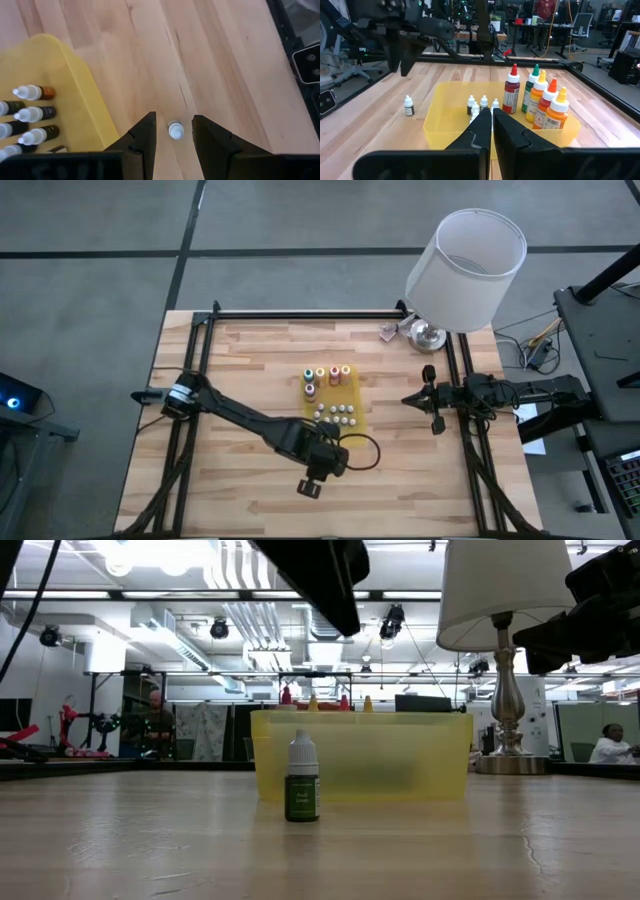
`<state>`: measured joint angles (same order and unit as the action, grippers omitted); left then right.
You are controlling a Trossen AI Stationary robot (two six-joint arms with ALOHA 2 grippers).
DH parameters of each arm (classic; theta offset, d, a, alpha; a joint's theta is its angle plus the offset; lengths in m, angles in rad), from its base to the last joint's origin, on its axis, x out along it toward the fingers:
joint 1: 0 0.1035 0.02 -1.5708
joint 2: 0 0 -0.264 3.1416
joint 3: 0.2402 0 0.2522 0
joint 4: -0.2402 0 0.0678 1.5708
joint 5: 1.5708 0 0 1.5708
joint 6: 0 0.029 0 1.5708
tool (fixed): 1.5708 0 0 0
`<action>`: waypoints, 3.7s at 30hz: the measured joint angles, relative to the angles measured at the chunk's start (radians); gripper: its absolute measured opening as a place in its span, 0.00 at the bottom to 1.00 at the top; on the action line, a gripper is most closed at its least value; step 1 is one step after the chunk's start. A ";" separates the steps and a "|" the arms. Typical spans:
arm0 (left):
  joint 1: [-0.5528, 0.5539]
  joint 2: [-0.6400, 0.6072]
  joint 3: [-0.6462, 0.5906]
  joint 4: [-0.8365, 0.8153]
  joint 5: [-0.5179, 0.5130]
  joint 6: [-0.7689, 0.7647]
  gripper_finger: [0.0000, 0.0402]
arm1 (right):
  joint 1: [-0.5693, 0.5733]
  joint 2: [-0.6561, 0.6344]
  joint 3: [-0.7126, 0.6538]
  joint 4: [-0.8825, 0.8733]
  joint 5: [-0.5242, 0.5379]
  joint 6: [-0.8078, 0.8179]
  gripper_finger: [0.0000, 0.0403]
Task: Pick & Place food coloring
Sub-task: Put the small green food coloring bottle into the bin
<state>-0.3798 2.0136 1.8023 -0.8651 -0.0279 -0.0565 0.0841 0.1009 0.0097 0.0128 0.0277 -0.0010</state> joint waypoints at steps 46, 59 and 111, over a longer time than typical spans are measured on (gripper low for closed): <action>0.015 0.039 -0.123 0.085 0.010 -0.156 0.48 | 0.000 0.000 0.000 0.000 0.000 0.000 0.02; 0.006 0.084 -0.122 0.094 0.057 -0.150 0.48 | 0.000 0.000 0.000 0.000 0.000 0.000 0.02; 0.005 0.099 -0.168 0.137 0.057 -0.179 0.43 | 0.000 0.000 0.000 0.000 0.000 0.000 0.02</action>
<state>-0.3752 2.1128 1.6347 -0.7277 0.0288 -0.2356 0.0841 0.1009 0.0096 0.0124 0.0277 -0.0010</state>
